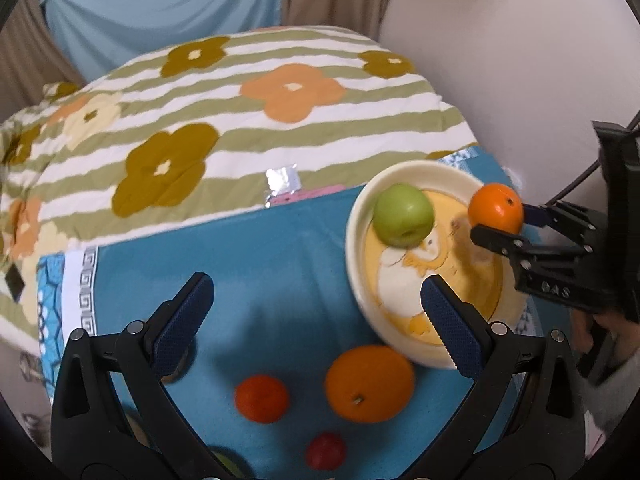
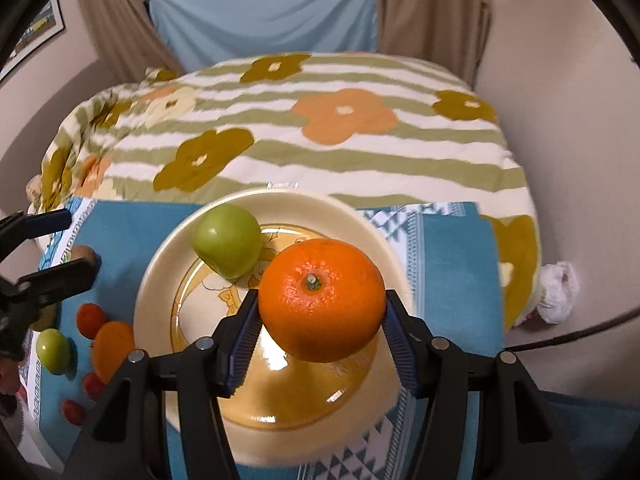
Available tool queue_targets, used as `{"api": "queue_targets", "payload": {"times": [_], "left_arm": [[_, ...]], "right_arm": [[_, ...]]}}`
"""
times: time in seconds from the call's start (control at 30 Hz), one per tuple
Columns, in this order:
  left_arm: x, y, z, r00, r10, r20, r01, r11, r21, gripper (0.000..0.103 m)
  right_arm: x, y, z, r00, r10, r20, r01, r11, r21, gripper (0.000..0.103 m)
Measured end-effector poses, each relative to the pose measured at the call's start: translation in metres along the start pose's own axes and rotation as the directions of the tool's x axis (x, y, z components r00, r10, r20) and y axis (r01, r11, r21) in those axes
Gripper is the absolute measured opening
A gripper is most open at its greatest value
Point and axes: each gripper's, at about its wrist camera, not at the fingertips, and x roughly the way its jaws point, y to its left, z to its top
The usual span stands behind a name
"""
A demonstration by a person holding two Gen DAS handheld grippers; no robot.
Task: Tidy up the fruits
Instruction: 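Open both tools to drop the green apple and orange into the bowl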
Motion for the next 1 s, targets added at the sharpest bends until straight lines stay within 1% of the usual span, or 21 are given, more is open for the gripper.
{"api": "queue_targets", "payload": {"times": [0.17,0.27,0.37,0.43,0.5,0.53,0.57,0.67,0.83,1.0], "left_arm": [[0.003,0.011,-0.01,1.0,0.003,-0.011,-0.004,0.999,-0.044,0.103],[0.003,0.013,-0.012,1.0,0.004,-0.012,-0.005,0.998,-0.06,0.103],[0.002,0.013,-0.012,1.0,0.002,-0.011,-0.003,0.997,-0.074,0.103],[0.001,0.012,-0.012,1.0,0.006,-0.011,-0.007,0.997,-0.076,0.103],[-0.001,0.012,-0.013,1.0,0.012,-0.01,-0.013,0.997,-0.077,0.103],[-0.002,0.012,-0.013,1.0,0.015,-0.008,-0.015,0.997,-0.079,0.103],[-0.003,0.012,-0.014,1.0,0.016,-0.007,-0.017,0.997,-0.081,0.103],[-0.008,0.012,-0.015,1.0,0.025,-0.001,-0.025,0.996,-0.086,0.103],[-0.022,0.011,-0.017,0.999,0.044,0.018,-0.042,0.995,-0.093,0.103],[-0.044,0.009,-0.019,0.997,0.066,0.047,-0.06,0.992,-0.109,0.103]], "right_arm": [[0.016,0.008,0.003,1.0,0.005,-0.001,-0.005,0.998,-0.061,0.055],[0.021,0.008,0.006,1.0,0.016,-0.007,-0.016,0.998,-0.055,0.055],[0.021,0.007,0.007,1.0,0.002,0.005,-0.002,0.998,-0.06,0.055],[0.02,0.007,0.008,1.0,0.009,0.004,-0.009,0.998,-0.059,0.056],[0.017,0.006,0.007,1.0,0.019,0.019,-0.018,0.999,-0.05,0.073],[0.013,0.005,0.007,0.999,0.029,0.035,-0.027,0.999,-0.045,0.096],[0.01,0.005,0.007,0.998,0.033,0.049,-0.031,0.999,-0.045,0.103],[0.004,0.005,0.007,0.997,0.022,0.076,-0.019,0.999,-0.051,0.103],[-0.009,0.004,0.004,0.995,0.02,0.095,-0.016,0.999,-0.043,0.103],[-0.034,0.001,0.004,0.992,0.032,0.121,-0.028,0.999,-0.034,0.103]]}}
